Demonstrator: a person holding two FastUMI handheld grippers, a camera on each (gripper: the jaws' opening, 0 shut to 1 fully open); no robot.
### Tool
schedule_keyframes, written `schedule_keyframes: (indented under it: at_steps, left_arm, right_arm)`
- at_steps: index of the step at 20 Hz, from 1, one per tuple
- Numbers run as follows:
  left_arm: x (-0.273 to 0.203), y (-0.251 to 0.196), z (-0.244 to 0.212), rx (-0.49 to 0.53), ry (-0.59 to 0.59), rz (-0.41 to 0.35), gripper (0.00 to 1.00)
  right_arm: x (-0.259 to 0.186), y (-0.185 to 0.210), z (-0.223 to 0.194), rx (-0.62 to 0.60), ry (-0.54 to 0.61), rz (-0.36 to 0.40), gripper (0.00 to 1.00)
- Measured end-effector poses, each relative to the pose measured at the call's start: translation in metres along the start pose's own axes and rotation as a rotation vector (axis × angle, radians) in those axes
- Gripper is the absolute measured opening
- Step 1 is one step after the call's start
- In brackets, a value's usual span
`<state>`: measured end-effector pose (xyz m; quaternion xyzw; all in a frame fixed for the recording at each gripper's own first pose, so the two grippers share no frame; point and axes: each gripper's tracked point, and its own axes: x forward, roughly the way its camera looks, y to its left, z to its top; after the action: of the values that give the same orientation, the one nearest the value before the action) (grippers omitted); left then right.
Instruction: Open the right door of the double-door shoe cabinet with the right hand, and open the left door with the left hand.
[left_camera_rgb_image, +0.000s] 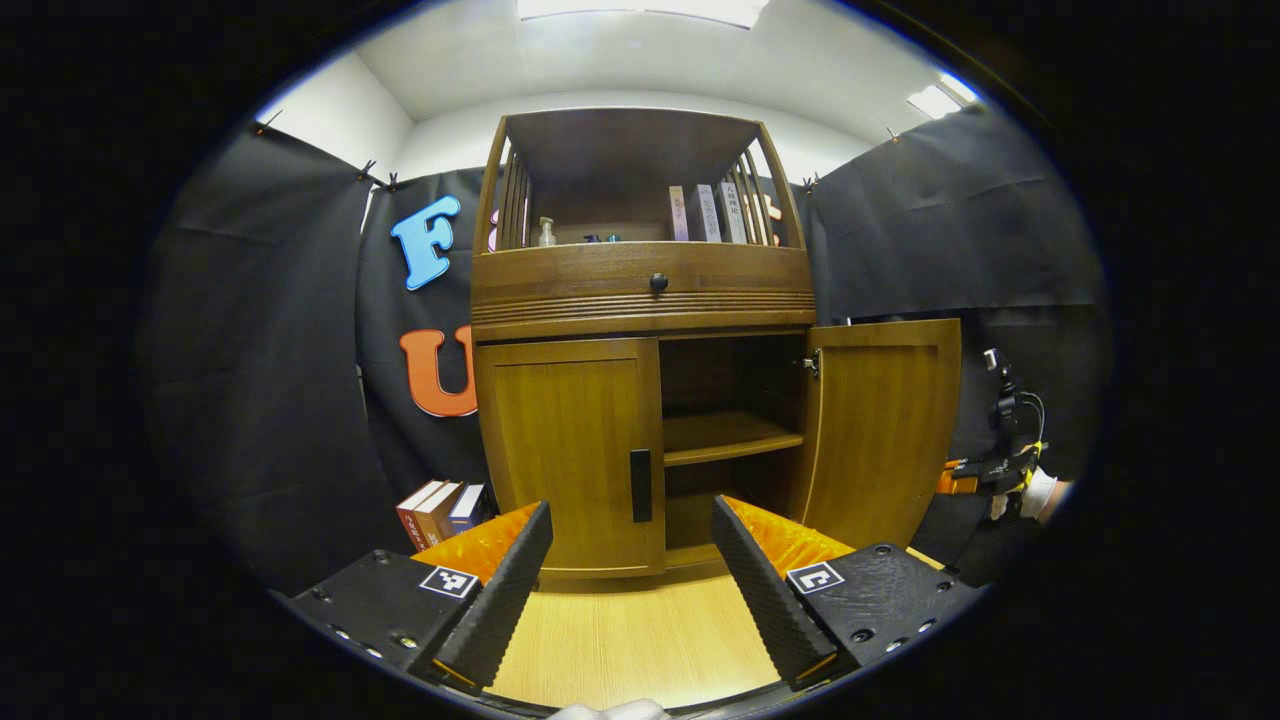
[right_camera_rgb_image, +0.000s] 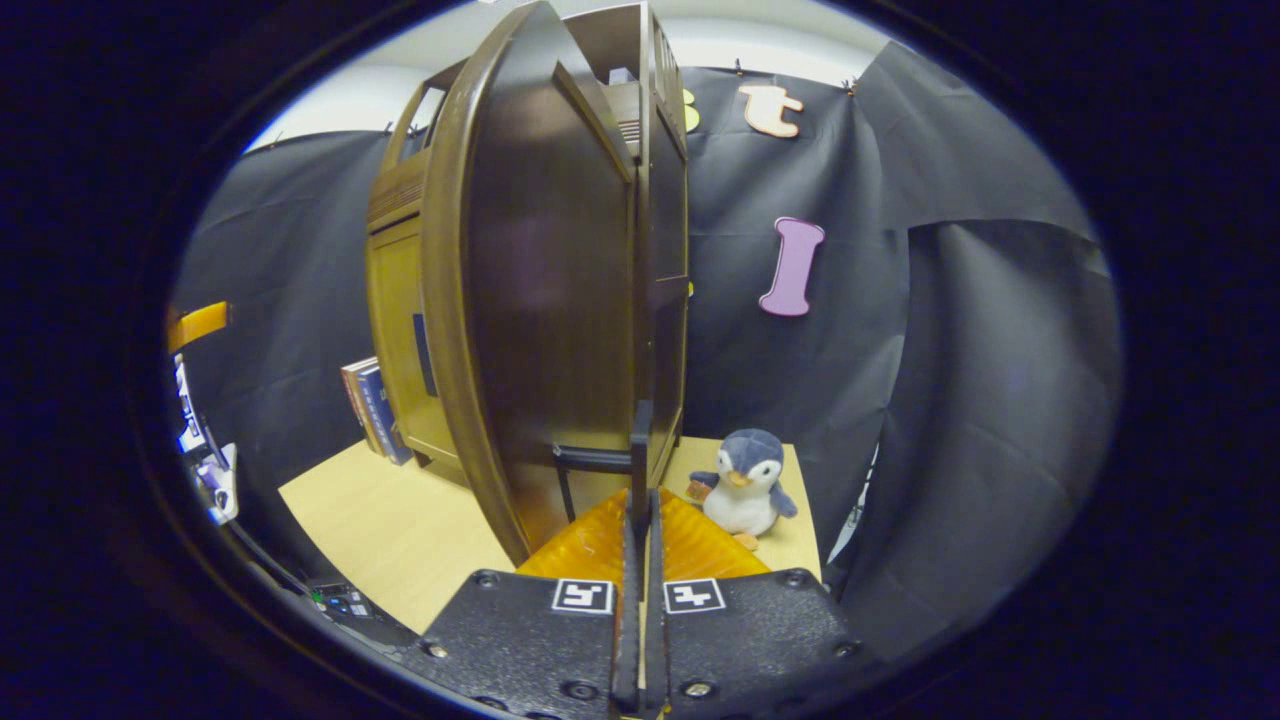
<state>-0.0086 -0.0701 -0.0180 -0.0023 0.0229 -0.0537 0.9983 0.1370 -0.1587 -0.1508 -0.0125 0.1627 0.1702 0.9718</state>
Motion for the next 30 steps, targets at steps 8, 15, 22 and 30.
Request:
schedule_keyframes:
  at_steps: [8,15,22,30]
  left_arm:
    - [0.001,0.020,0.000,0.004,-0.005,0.021,0.96]
    - [0.016,0.034,0.003,0.010,-0.019,0.030,0.96]
    - [0.039,0.048,-0.011,0.018,-0.021,0.079,0.96]
    - [0.084,0.036,-0.050,-0.009,0.022,0.058,0.96]
  right_arm:
    - [-0.064,-0.031,0.000,0.090,-0.021,-0.156,0.81]
    - [-0.124,0.017,0.075,0.056,-0.214,-0.329,0.80]
    - [-0.089,0.101,0.086,0.054,-0.248,-0.344,0.83]
    - [-0.045,0.169,0.066,0.061,-0.165,-0.279,0.91]
